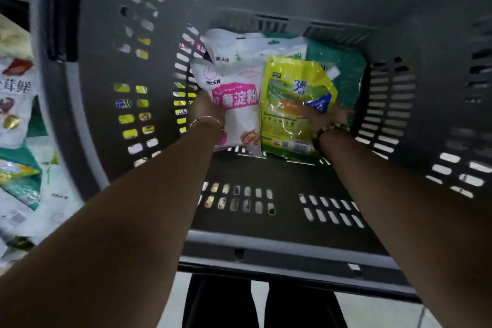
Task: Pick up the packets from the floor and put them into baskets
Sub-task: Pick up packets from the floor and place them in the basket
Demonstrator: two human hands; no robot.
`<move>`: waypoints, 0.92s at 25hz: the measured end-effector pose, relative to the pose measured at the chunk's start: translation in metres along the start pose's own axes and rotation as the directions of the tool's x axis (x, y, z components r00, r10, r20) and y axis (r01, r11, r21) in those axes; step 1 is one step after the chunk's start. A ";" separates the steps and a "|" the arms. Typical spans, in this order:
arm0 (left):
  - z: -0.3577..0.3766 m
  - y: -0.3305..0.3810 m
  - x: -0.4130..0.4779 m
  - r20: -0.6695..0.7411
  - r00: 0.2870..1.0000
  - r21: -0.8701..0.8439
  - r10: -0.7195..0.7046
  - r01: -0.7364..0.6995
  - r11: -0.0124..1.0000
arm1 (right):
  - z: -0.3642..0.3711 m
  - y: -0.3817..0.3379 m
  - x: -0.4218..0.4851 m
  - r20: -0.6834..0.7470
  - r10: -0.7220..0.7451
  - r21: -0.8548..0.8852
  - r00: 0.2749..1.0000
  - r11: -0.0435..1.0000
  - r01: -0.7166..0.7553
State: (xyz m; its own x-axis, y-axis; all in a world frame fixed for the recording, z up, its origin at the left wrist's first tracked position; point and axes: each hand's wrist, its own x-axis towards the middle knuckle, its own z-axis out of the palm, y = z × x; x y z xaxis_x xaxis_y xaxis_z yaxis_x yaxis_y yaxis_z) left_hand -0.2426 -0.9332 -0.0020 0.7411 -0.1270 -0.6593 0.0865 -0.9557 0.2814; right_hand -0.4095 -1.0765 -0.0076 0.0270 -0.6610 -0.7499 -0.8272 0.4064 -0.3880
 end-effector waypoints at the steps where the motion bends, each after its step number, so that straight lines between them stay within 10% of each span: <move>1: 0.001 -0.001 0.000 -0.004 0.999 -0.034 -0.035 0.034 0.999 | -0.001 0.002 0.002 -0.009 0.044 -0.039 0.999 0.998 -0.045; 5: -0.007 0.002 -0.022 -0.204 0.973 0.004 0.111 -0.113 0.994 | -0.010 0.000 -0.011 -0.137 -0.221 -0.353 0.966 0.922 0.161; 8: -0.005 0.011 -0.034 0.071 0.745 0.582 0.664 -0.572 0.579 | -0.008 -0.012 -0.016 0.131 -0.479 -0.614 0.868 0.648 0.450; 10: -0.004 0.014 -0.025 0.347 0.708 0.688 0.615 -0.638 0.347 | 0.001 -0.018 -0.012 0.339 -0.450 -0.661 0.826 0.511 0.549; 23: 0.032 -0.015 0.017 0.359 0.827 0.774 0.432 -0.523 0.357 | 0.059 -0.014 0.004 0.362 -0.287 -0.807 0.887 0.380 0.452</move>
State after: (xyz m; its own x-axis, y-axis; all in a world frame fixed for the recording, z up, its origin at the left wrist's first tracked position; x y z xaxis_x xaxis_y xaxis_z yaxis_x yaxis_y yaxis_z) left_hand -0.2522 -0.9290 -0.0397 0.4112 -0.6135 -0.6742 -0.8719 -0.4806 -0.0944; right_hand -0.3645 -1.0477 -0.0363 0.4643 -0.4742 -0.7480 -0.7549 -0.6536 -0.0542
